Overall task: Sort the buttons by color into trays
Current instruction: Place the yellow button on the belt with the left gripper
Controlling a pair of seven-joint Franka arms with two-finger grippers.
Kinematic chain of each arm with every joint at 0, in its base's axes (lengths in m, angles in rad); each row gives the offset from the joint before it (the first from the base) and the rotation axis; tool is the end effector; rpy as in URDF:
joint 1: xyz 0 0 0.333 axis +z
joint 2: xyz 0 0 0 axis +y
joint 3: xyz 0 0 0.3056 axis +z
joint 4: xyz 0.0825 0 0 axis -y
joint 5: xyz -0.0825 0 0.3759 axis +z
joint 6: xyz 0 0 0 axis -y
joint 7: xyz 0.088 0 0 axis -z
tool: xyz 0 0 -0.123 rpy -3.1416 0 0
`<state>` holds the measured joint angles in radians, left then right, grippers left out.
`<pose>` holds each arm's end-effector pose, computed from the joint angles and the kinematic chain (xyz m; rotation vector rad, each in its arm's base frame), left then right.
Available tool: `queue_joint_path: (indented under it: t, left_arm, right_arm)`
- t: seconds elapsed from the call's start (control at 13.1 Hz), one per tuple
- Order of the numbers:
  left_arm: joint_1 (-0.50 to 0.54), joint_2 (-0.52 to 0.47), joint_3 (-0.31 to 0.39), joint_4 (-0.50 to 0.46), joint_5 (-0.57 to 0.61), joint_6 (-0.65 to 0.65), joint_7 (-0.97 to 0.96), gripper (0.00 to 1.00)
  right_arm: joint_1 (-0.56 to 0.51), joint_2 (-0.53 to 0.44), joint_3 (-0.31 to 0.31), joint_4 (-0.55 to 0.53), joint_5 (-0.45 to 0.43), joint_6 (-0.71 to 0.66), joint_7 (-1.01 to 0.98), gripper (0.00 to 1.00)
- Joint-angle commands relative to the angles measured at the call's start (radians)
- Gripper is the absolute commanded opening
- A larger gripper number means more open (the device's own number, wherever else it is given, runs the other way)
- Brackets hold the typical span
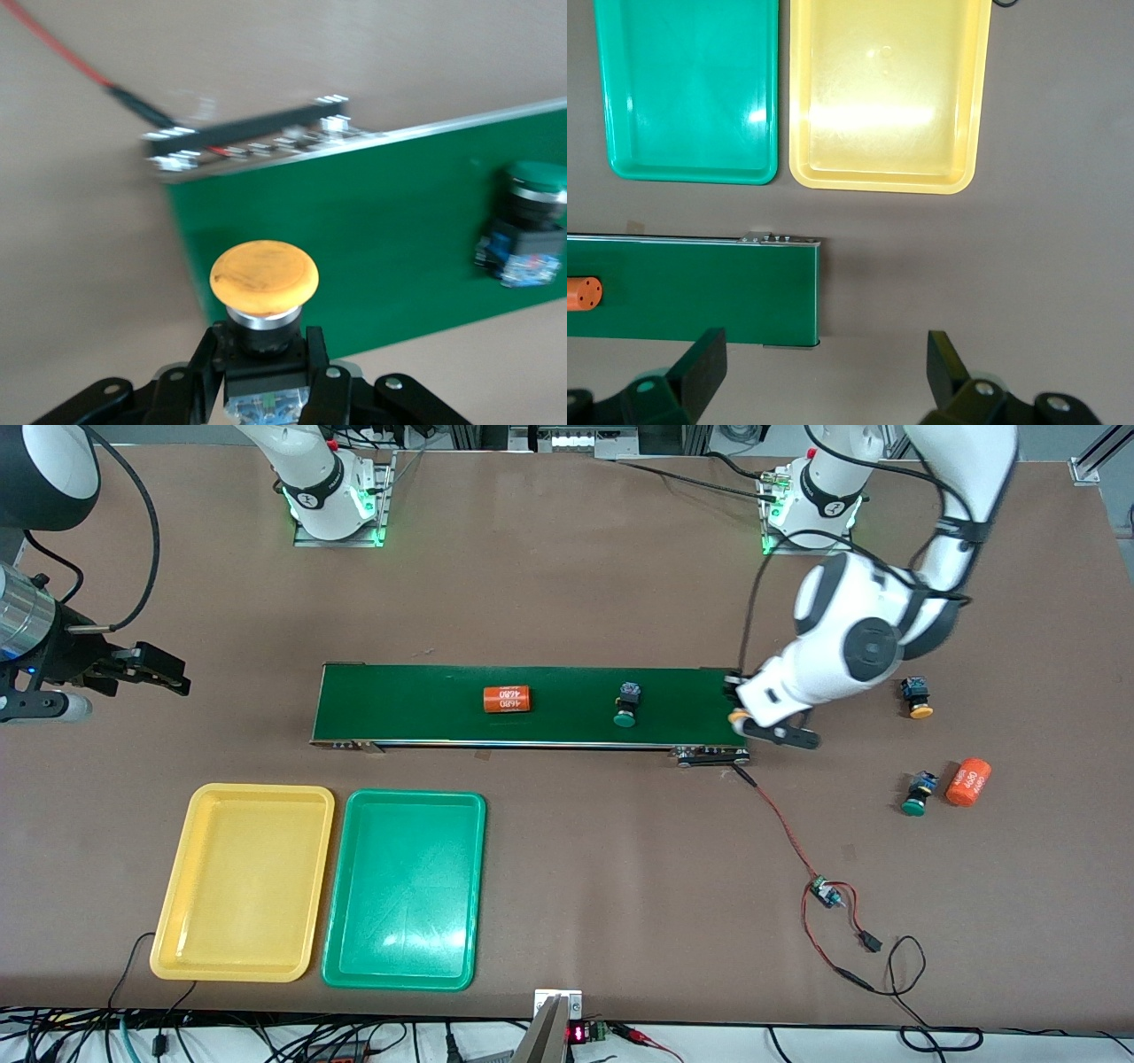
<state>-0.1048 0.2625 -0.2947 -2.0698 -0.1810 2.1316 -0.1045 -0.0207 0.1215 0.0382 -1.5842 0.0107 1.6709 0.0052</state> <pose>0.5041 -0.2230 0.2766 2.9434 -0.2675 -0.3589 0.5861 0.0104 0.5316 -3.1262 -0.0170 0.0545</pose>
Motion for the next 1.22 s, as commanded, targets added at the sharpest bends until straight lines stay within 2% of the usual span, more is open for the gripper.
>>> queue_joint_path:
  t: [0.0, 0.38, 0.61, 0.69, 0.76, 0.92, 1.15]
  left_arm:
    - [-0.054, 0.043, -0.003, 0.023, -0.022, 0.004, -0.006, 0.00]
    - [-0.062, 0.110, -0.001, 0.033, -0.022, 0.073, -0.006, 0.00]
    - [-0.062, 0.141, 0.008, 0.049, -0.023, 0.087, -0.006, 0.14]
    - [-0.062, 0.142, 0.009, 0.054, -0.022, 0.087, 0.003, 0.36]
    - [-0.062, 0.139, 0.011, 0.075, -0.009, 0.085, 0.017, 0.99]
    - [-0.049, 0.107, 0.022, 0.117, -0.009, 0.074, 0.035, 1.00]
    - [-0.016, 0.054, 0.068, 0.114, -0.008, 0.039, 0.039, 1.00]
  right_arm:
    - [-0.001, -0.006, 0.000, 0.009, 0.014, -0.025, -0.002, 1.00]
    - [-0.002, -0.005, 0.000, 0.001, -0.001, -0.025, -0.002, 1.00]
    - [0.004, 0.004, 0.000, -0.011, -0.005, -0.026, -0.004, 1.00]
    - [0.019, 0.007, 0.002, -0.013, -0.006, -0.028, -0.004, 1.00]
    - [0.031, 0.007, 0.002, -0.013, -0.005, -0.045, -0.004, 1.00]
    - [0.044, 0.007, 0.002, -0.013, -0.005, -0.092, -0.002, 1.00]
    - [0.042, 0.000, 0.000, -0.014, 0.002, -0.143, 0.001, 1.00]
